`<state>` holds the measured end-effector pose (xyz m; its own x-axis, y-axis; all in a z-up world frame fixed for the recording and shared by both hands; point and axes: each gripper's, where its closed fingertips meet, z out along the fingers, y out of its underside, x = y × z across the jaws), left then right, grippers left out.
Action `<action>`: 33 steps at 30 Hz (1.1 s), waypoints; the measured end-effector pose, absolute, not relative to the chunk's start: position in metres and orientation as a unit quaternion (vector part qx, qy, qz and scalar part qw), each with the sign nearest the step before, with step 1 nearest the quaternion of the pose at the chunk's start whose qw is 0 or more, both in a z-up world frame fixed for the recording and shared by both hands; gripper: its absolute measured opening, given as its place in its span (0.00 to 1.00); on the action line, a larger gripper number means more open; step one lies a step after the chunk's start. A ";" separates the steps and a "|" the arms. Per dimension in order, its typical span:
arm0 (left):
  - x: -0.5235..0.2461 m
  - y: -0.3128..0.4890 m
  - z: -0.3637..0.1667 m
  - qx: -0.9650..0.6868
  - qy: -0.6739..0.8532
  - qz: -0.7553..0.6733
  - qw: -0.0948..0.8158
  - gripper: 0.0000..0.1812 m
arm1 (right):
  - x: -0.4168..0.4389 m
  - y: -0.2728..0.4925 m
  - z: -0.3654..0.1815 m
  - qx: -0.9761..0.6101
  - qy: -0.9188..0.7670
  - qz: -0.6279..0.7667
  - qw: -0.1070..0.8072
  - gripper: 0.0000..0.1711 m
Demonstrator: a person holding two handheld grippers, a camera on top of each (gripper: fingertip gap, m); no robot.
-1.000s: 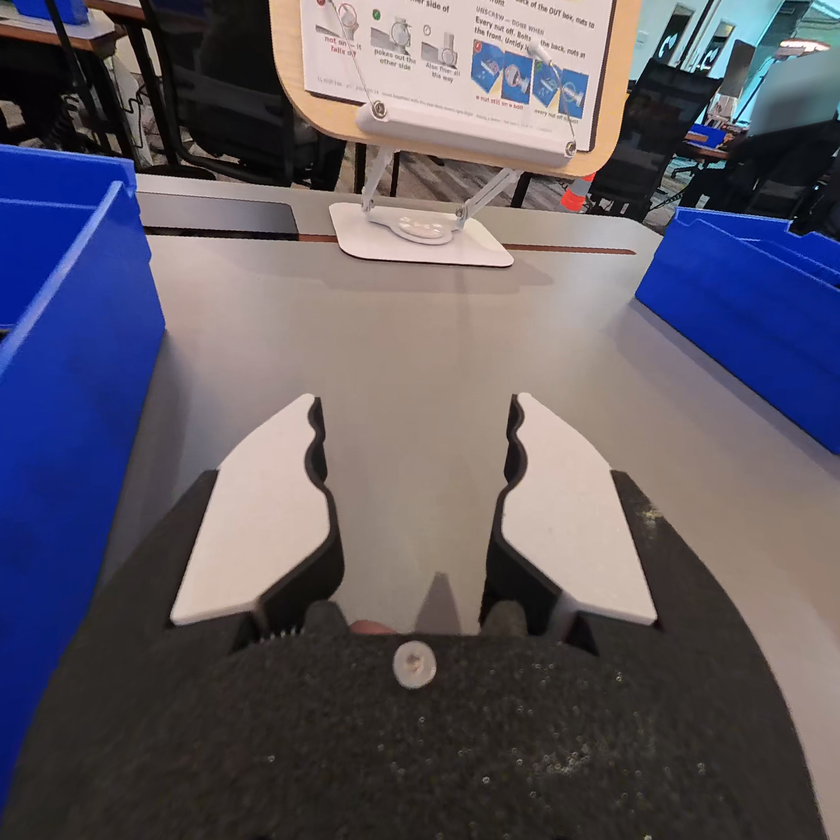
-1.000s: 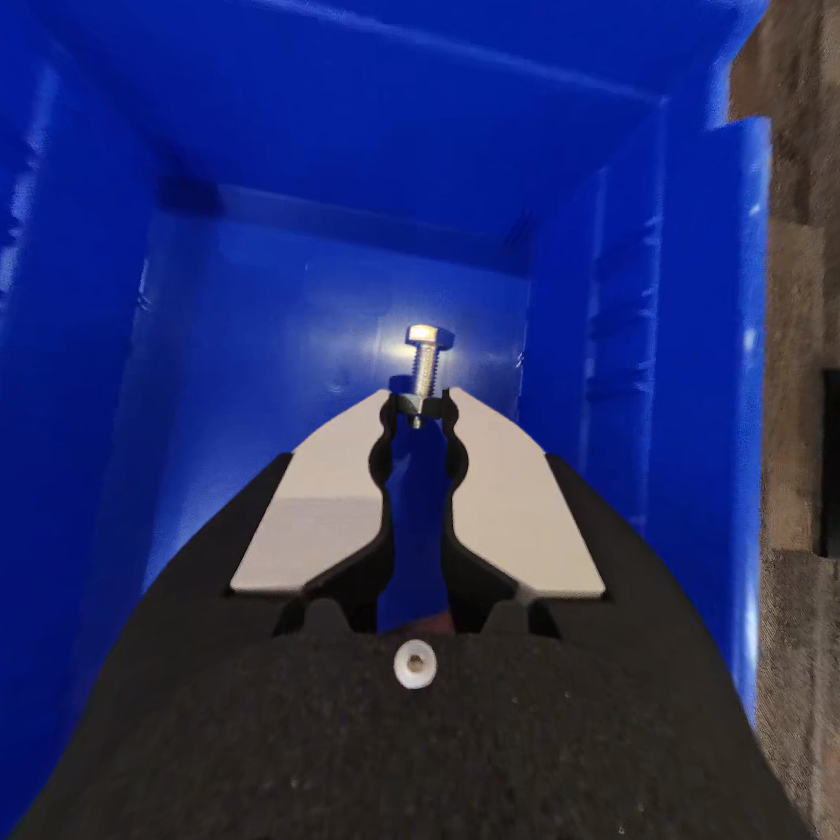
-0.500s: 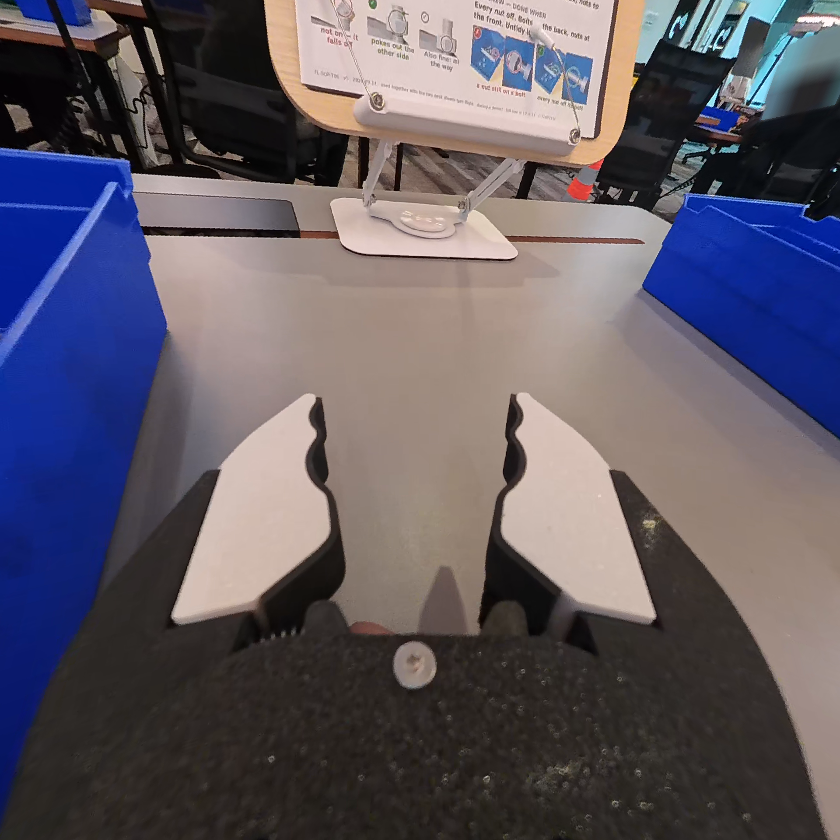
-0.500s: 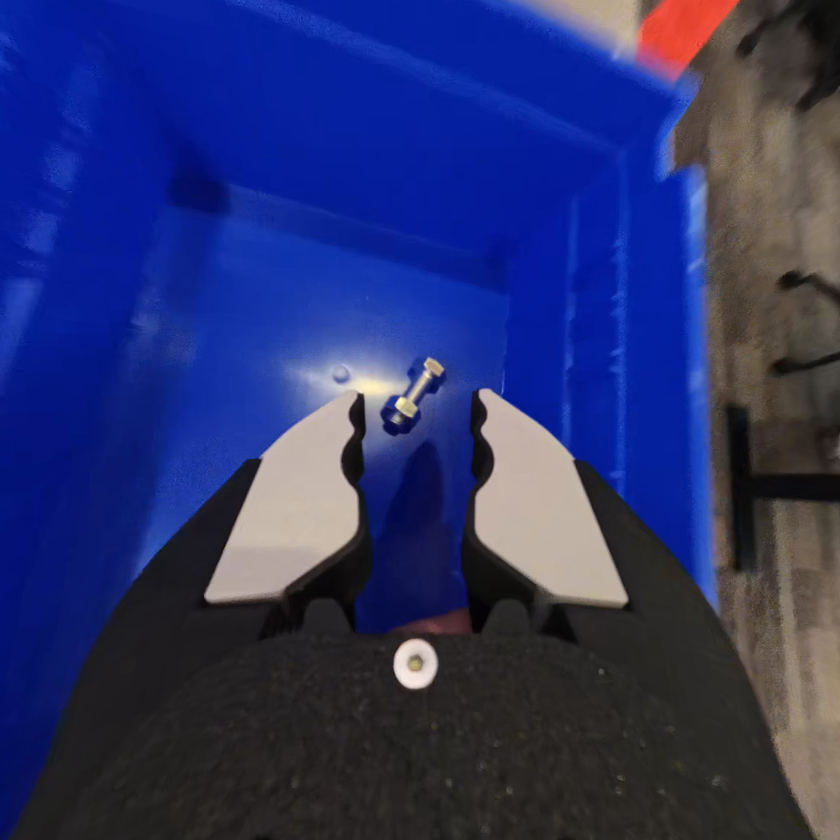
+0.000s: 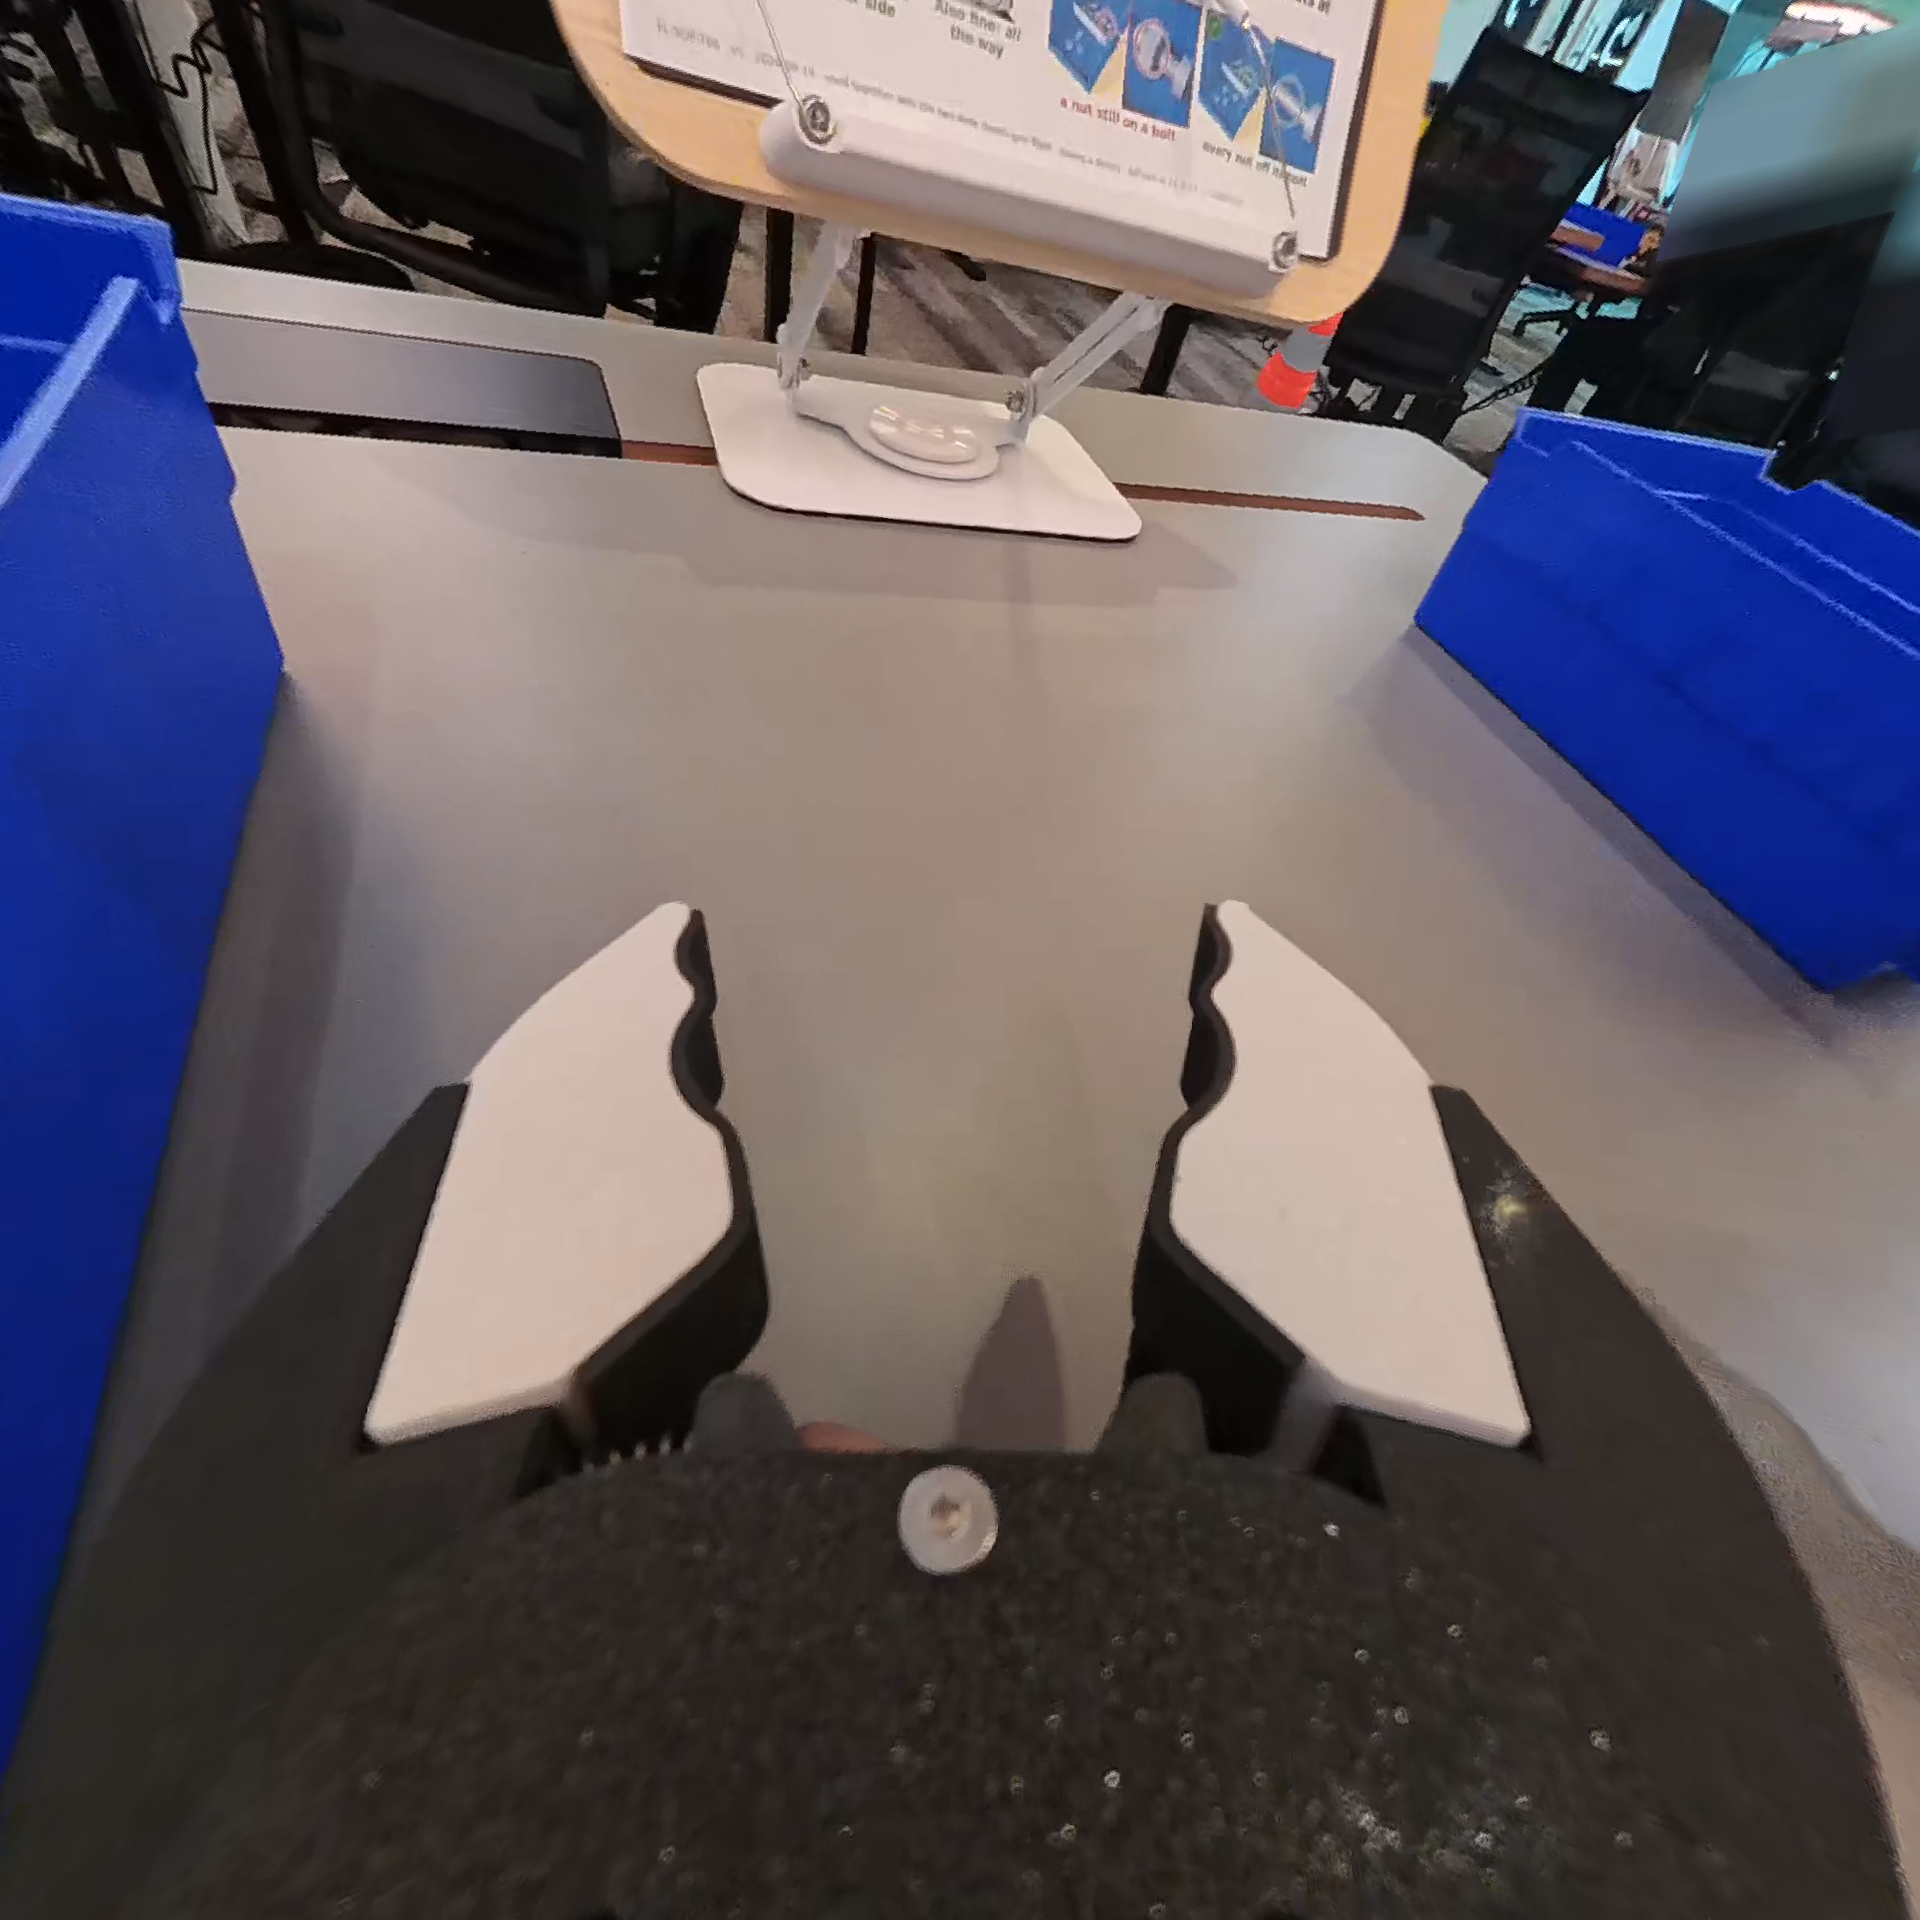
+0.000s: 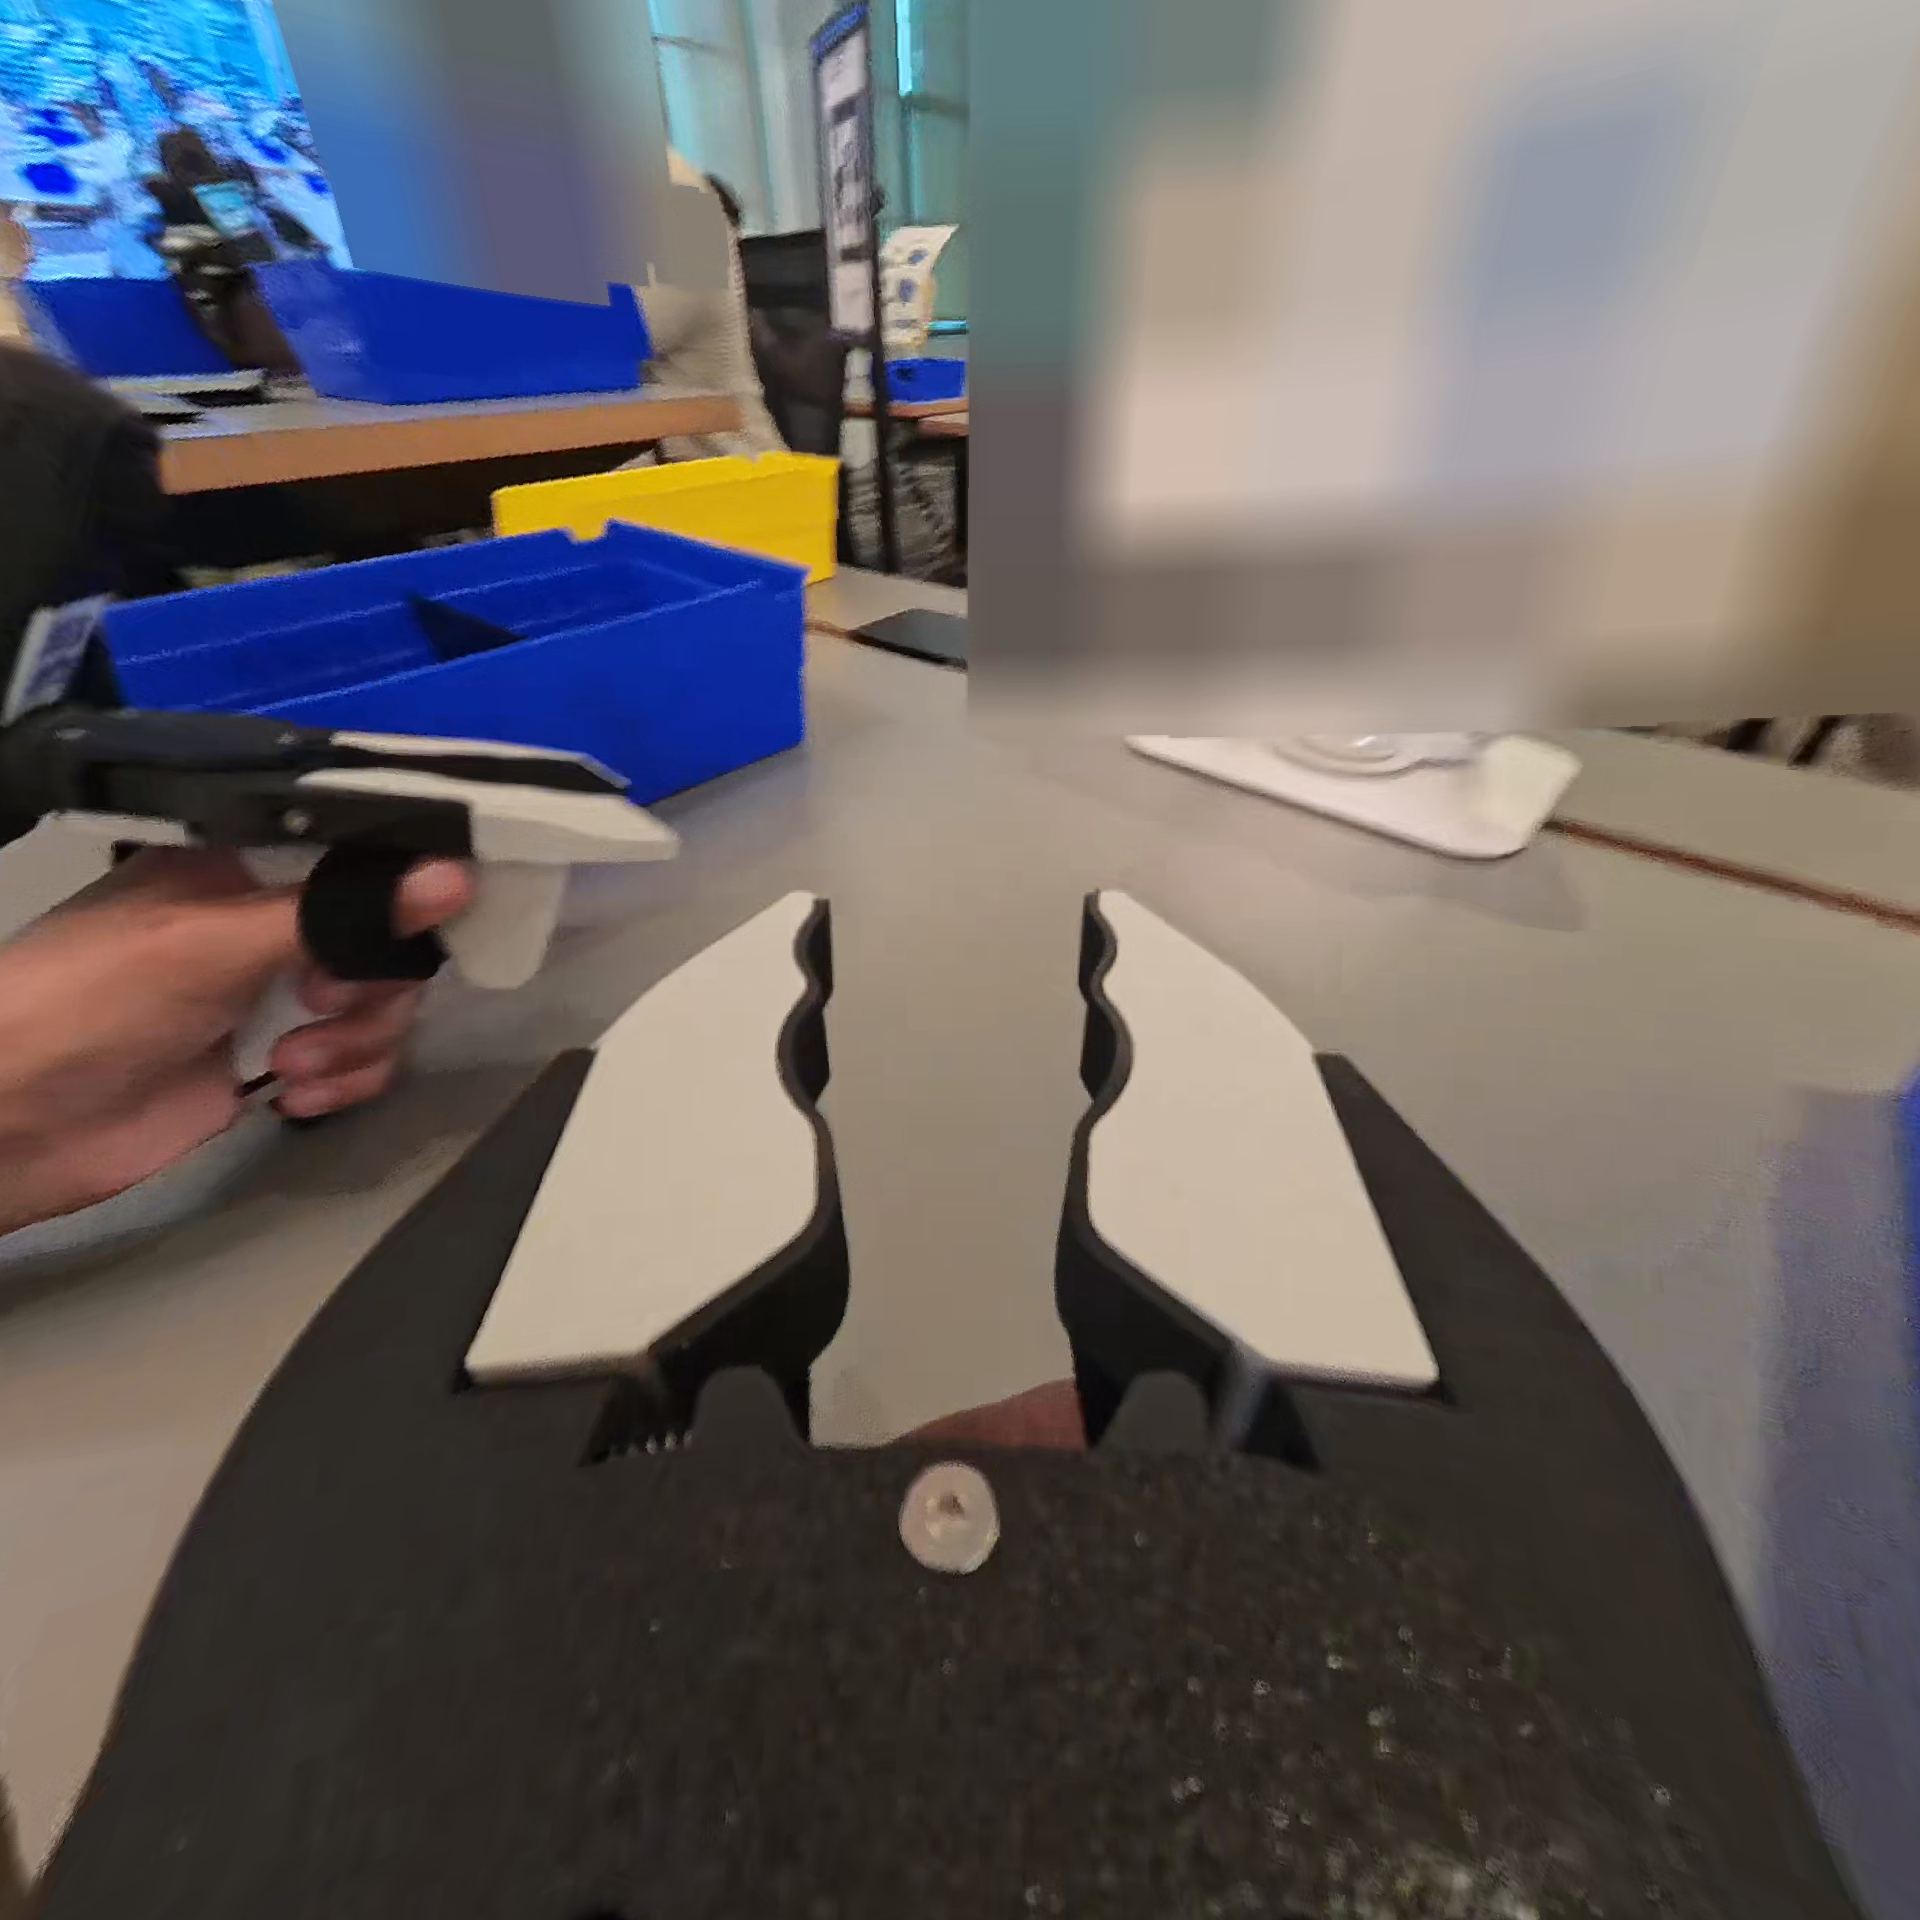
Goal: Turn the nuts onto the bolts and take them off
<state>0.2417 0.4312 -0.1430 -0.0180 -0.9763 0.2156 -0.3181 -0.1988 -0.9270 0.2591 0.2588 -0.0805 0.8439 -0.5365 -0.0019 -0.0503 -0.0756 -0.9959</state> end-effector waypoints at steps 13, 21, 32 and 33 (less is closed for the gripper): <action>0.218 0.410 -0.149 -0.616 0.530 -0.491 0.313 0.44 | 0.229 0.287 -0.110 -0.704 0.126 -0.207 0.667 0.20; 0.177 0.428 -0.115 -0.598 0.580 -0.485 0.266 0.42 | 0.228 0.289 -0.112 -0.708 0.123 -0.198 0.666 0.20; 0.128 0.612 -0.167 -0.630 0.761 -0.135 0.070 0.36 | 0.229 0.287 -0.111 -0.703 0.140 -0.167 0.677 0.18; 0.128 0.614 -0.177 -0.641 0.757 -0.123 0.042 0.35 | 0.230 0.286 -0.111 -0.702 0.141 -0.166 0.678 0.18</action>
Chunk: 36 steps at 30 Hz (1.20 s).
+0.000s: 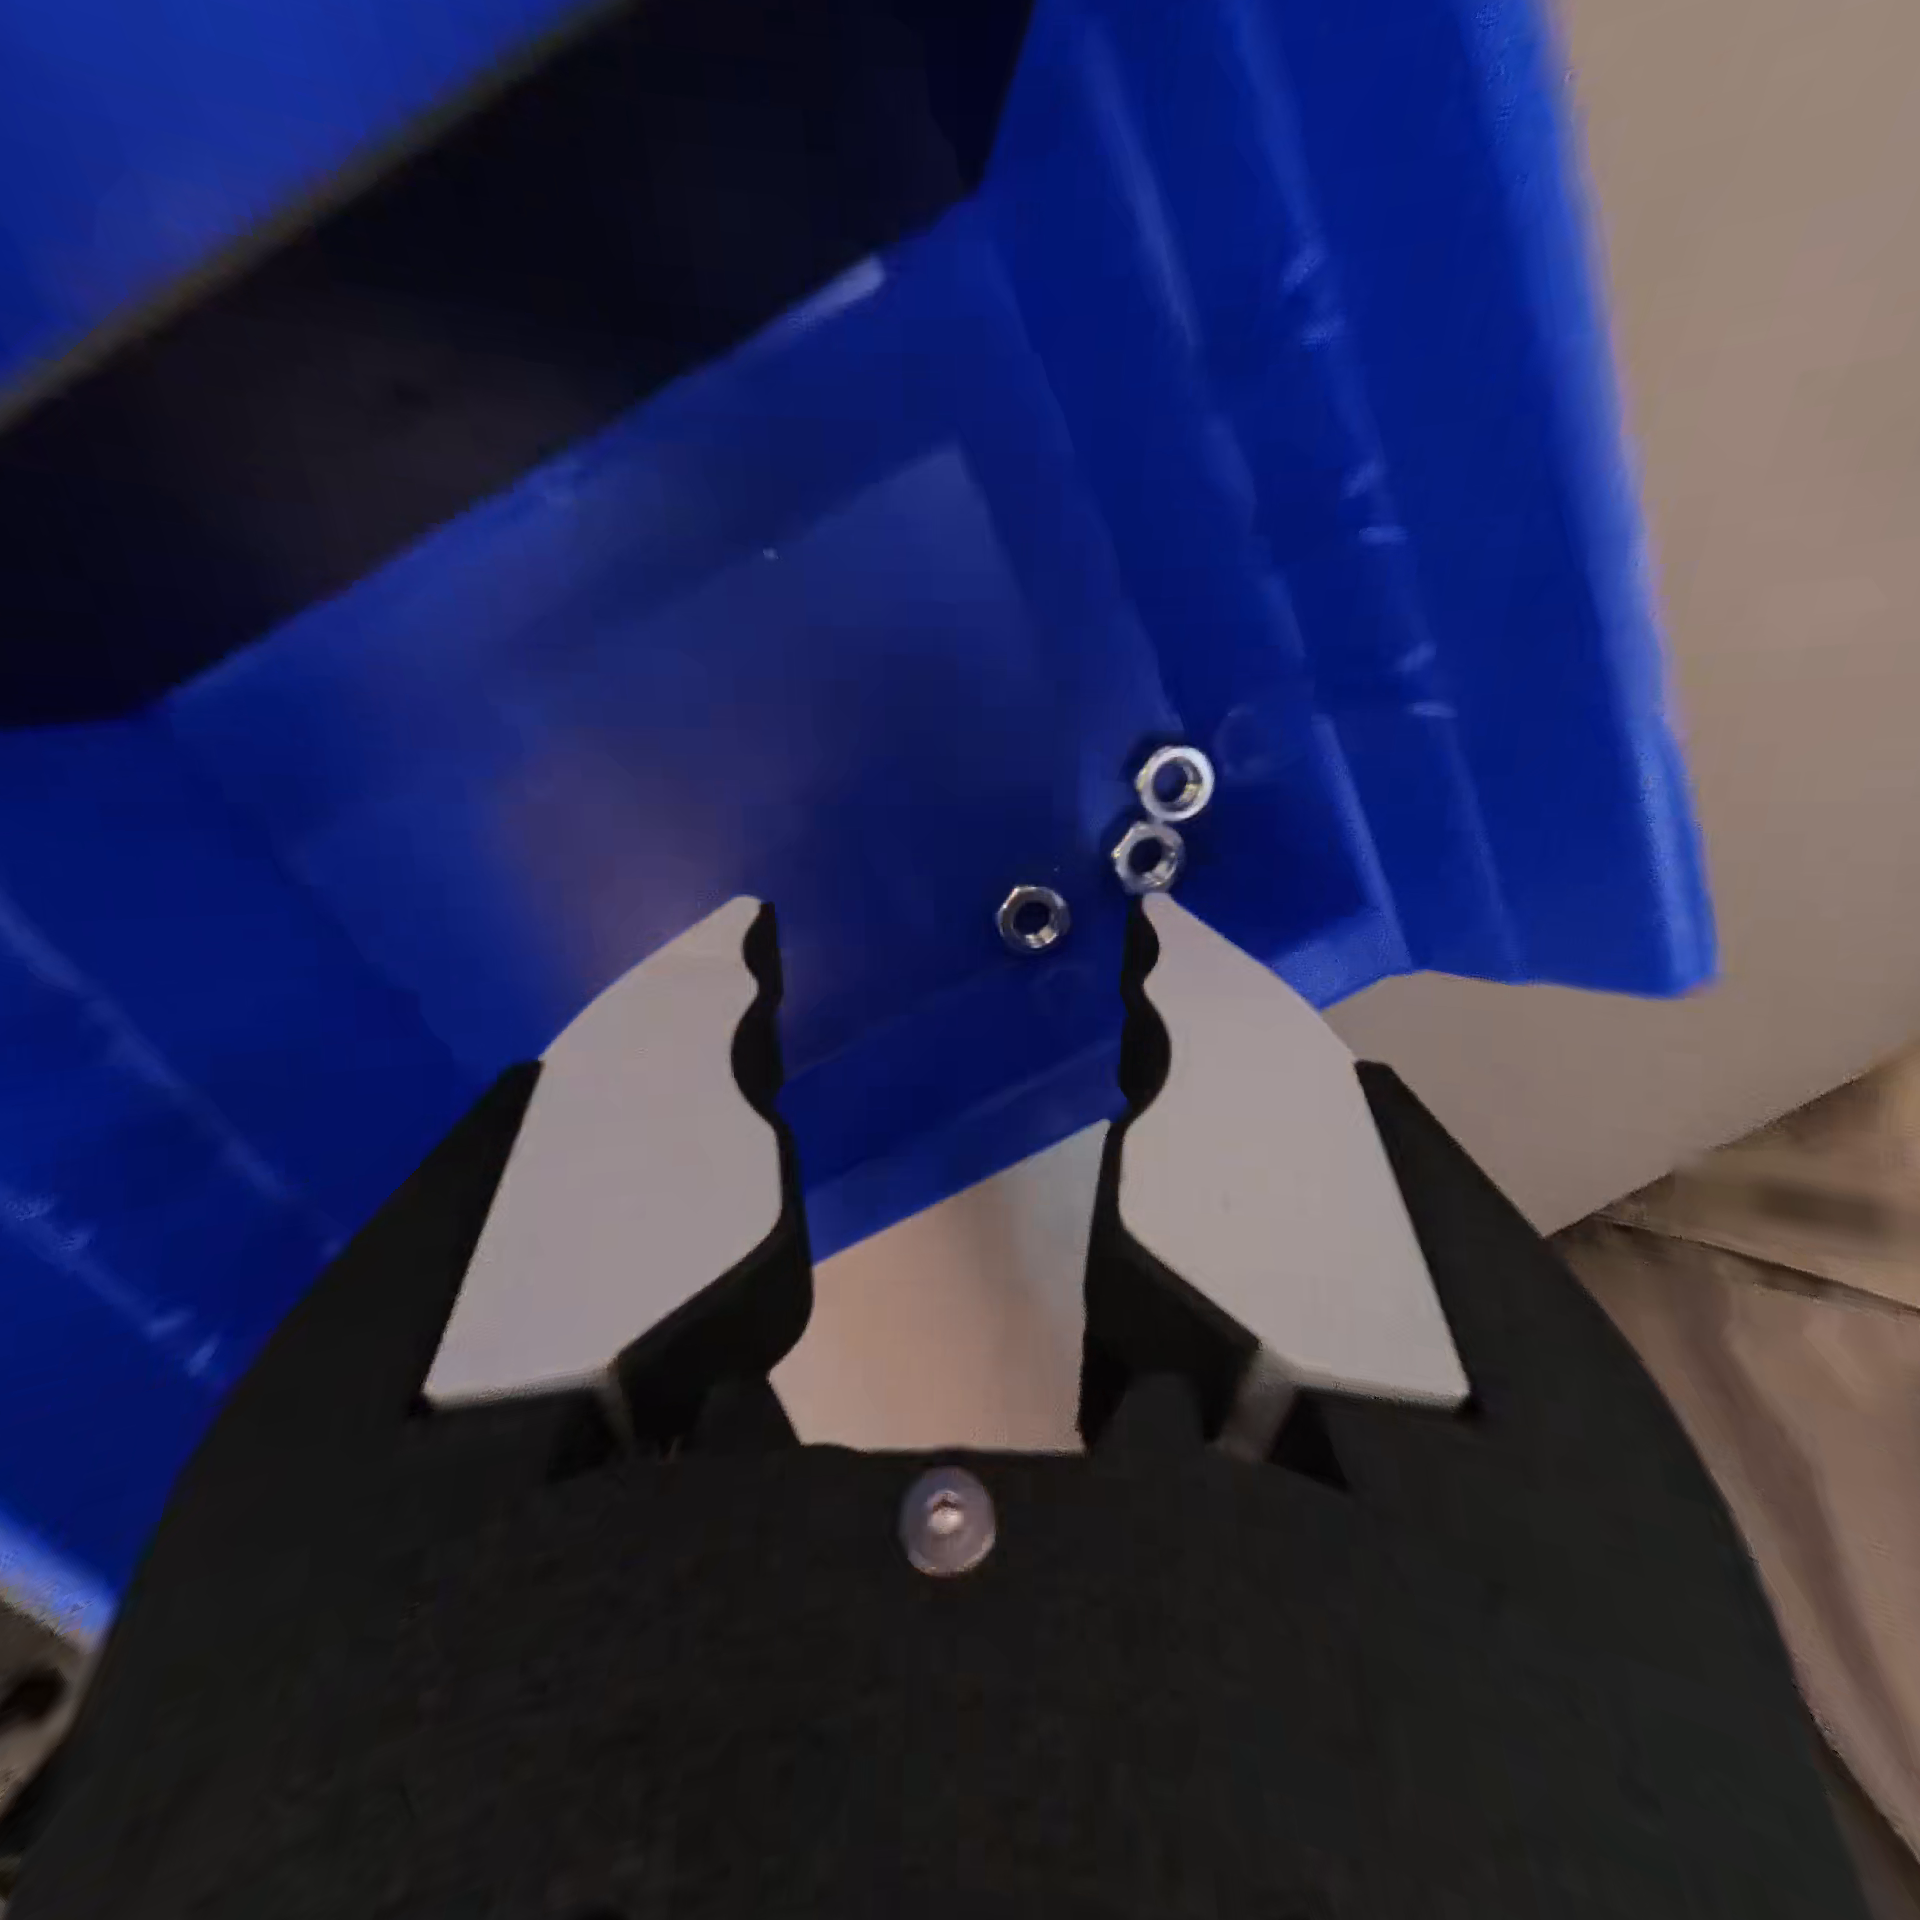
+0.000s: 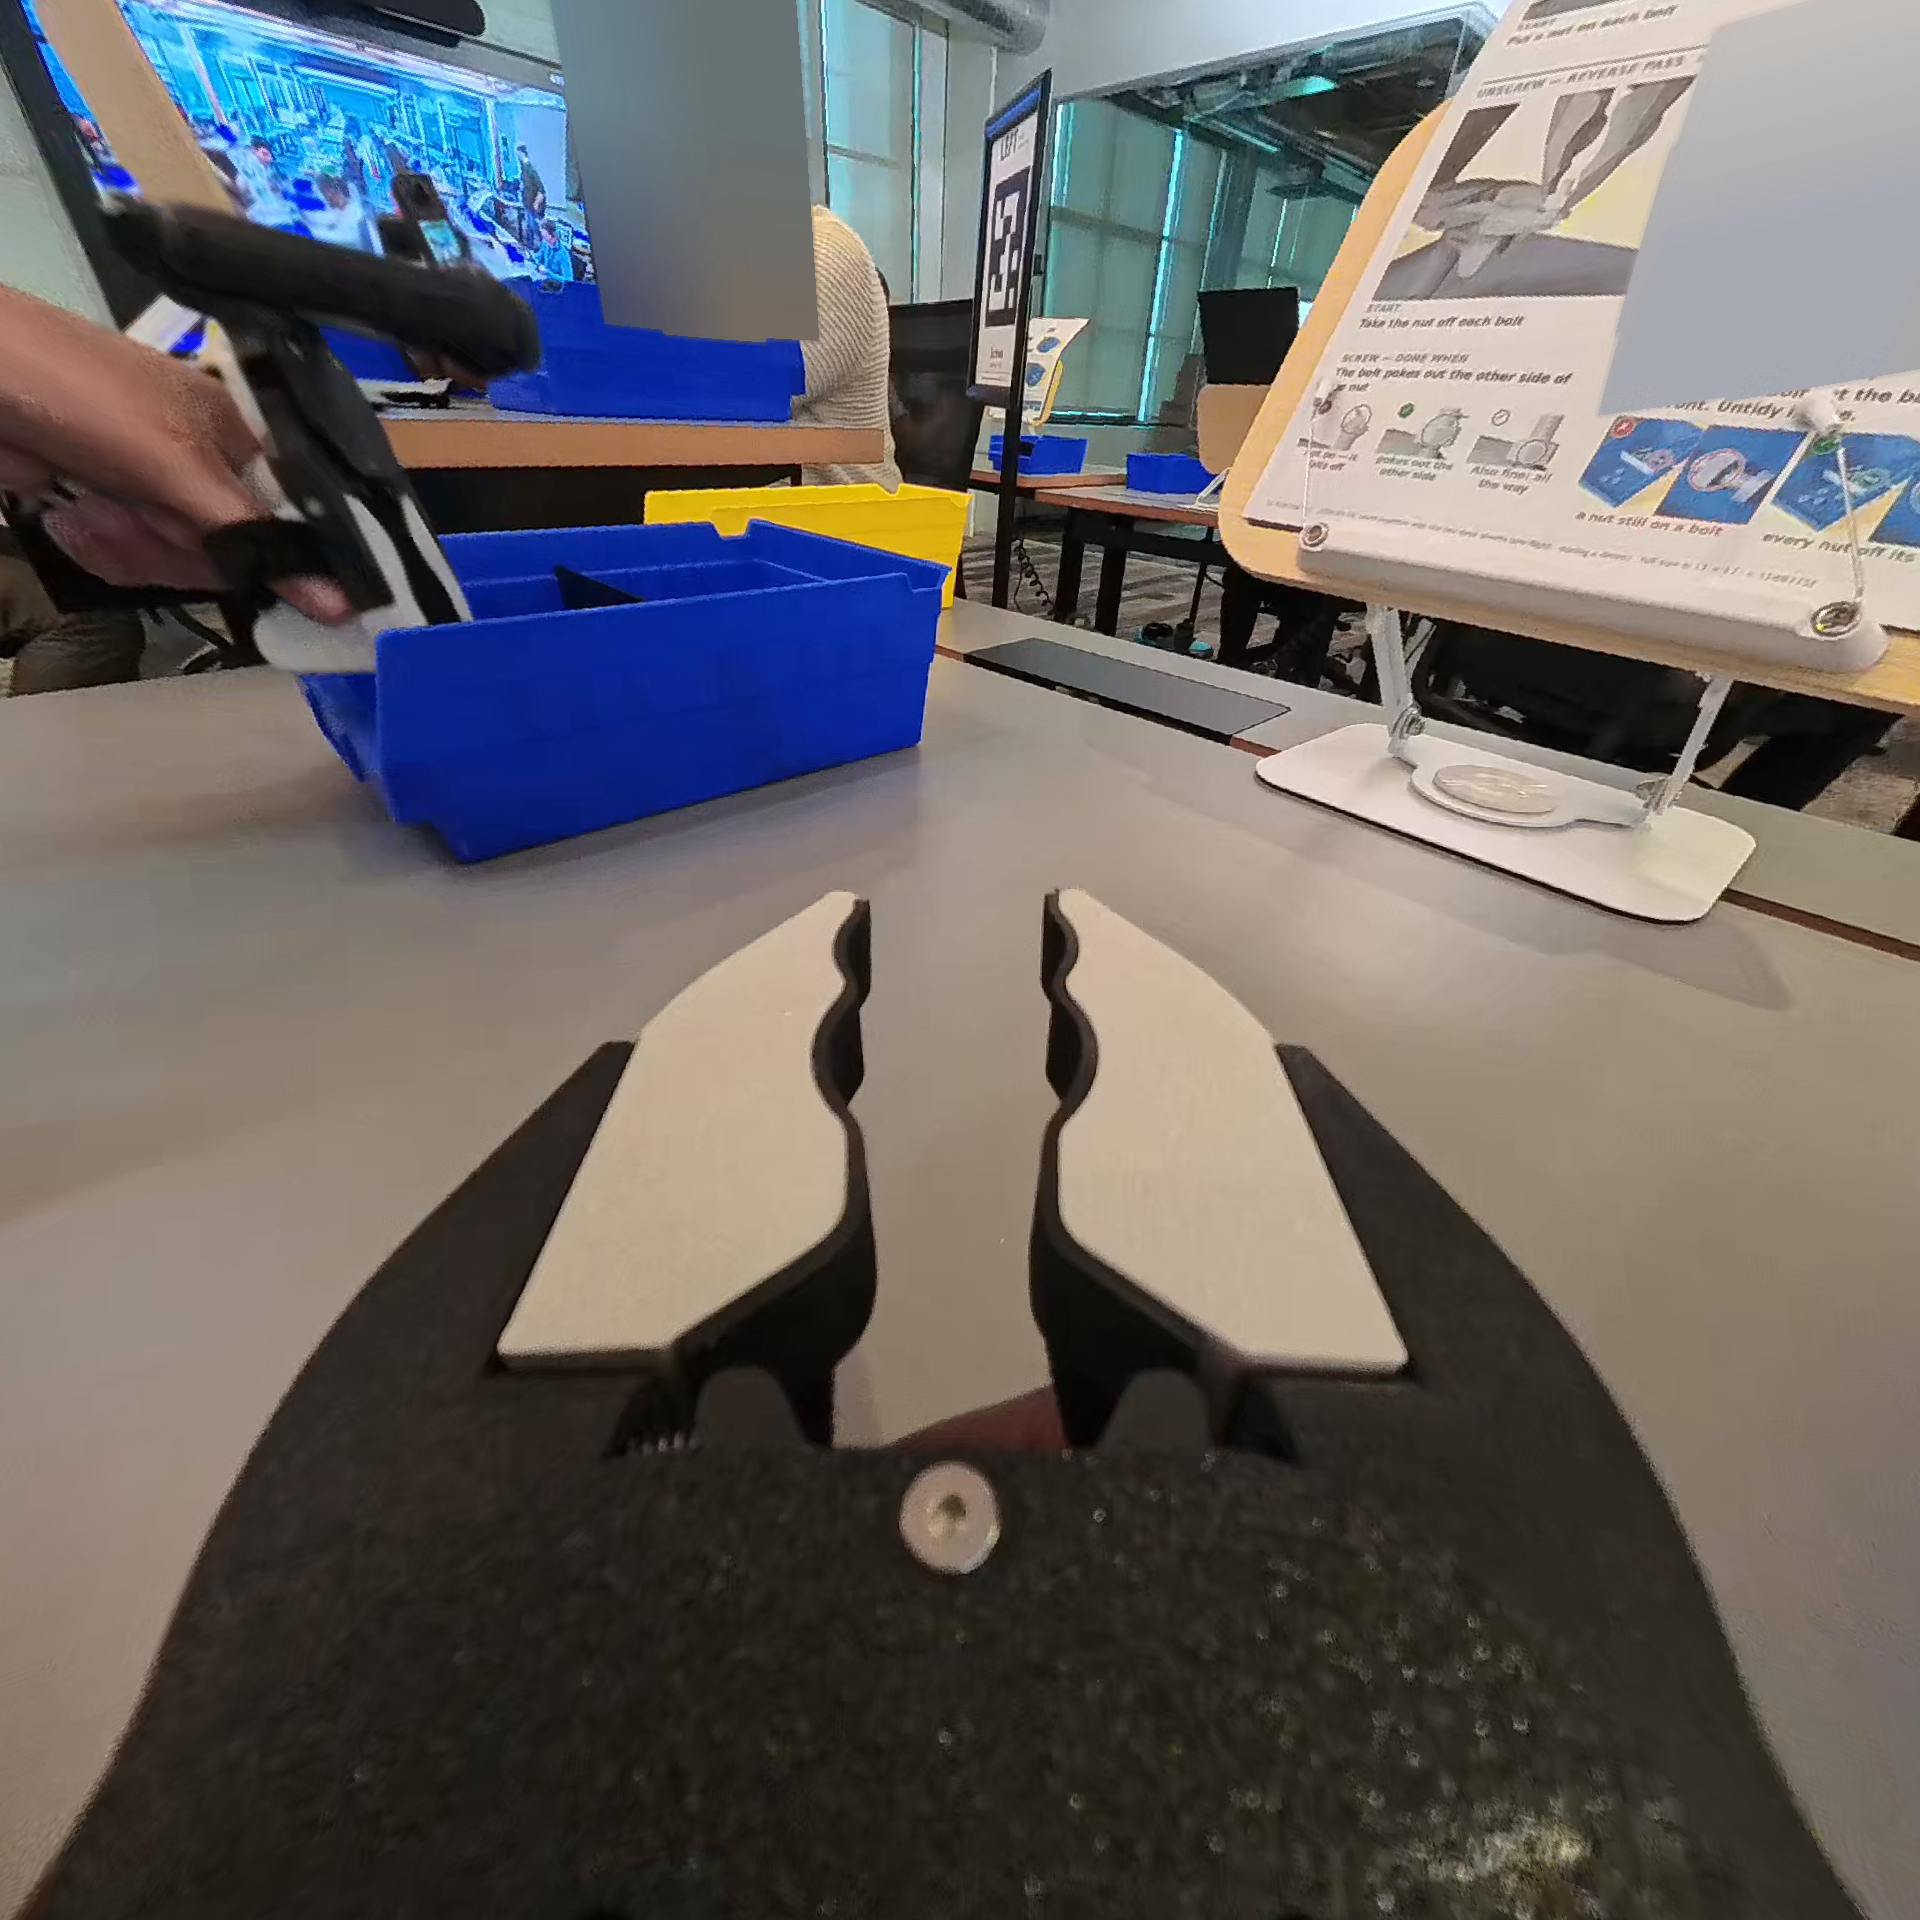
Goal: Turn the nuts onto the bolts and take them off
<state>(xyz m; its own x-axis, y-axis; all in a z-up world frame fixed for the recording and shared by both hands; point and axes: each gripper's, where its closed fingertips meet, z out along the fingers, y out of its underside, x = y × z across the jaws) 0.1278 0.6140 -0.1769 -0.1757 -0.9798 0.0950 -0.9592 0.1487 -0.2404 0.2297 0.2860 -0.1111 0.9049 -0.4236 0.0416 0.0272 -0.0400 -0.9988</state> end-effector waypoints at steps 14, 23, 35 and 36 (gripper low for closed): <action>0.108 0.605 -0.208 -0.637 0.761 -0.002 -0.127 0.26 | 0.230 0.284 -0.110 -0.698 0.145 -0.154 0.685 0.17; 0.114 0.608 -0.212 -0.635 0.761 0.019 -0.132 0.20 | 0.229 0.282 -0.110 -0.696 0.147 -0.148 0.687 0.15; 0.126 0.626 -0.194 -0.632 0.772 -0.008 -0.068 0.23 | 0.230 0.283 -0.110 -0.697 0.148 -0.145 0.686 0.14; 0.123 0.618 -0.192 -0.633 0.768 -0.025 -0.091 0.24 | 0.230 0.283 -0.110 -0.697 0.148 -0.145 0.686 0.14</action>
